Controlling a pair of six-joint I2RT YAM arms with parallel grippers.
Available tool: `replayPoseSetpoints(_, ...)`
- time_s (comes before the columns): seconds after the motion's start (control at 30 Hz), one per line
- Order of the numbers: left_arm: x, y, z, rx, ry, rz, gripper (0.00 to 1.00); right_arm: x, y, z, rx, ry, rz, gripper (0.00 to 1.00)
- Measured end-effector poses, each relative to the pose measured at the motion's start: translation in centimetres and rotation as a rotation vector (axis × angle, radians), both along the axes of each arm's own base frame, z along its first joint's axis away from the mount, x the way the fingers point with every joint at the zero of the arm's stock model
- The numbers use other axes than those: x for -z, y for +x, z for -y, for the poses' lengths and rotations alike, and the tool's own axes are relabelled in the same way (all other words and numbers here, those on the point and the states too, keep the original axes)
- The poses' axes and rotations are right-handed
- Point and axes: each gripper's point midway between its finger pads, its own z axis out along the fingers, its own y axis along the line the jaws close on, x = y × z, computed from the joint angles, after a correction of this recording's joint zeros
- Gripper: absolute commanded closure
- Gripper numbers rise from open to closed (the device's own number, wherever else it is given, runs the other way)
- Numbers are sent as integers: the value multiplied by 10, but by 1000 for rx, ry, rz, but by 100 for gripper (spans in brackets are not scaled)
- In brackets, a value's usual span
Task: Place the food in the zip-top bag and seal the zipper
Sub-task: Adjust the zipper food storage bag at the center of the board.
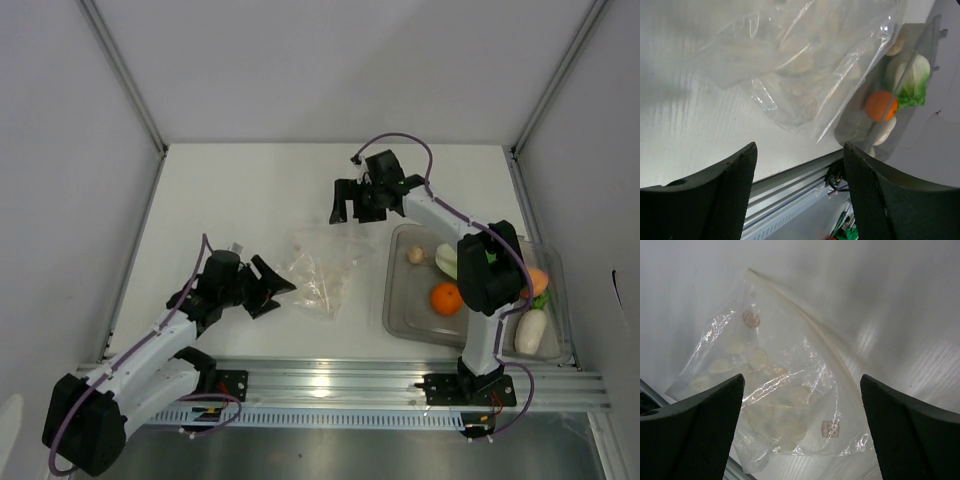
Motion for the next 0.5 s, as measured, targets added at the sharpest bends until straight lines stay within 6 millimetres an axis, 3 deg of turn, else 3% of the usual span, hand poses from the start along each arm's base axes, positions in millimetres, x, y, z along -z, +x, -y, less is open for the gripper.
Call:
replayPoseSetpoints(0.27, -8, 46, 3, -35, 107, -7, 20, 30, -23, -14, -67, 22, -56, 4)
replayPoseSetpoints(0.37, -10, 71, -7, -75, 151, 5, 20, 47, -46, -25, -105, 28, -101, 5)
replayPoseSetpoints(0.5, -3, 103, -36, -138, 244, -25, 20, 66, -87, -43, -161, 43, -168, 6)
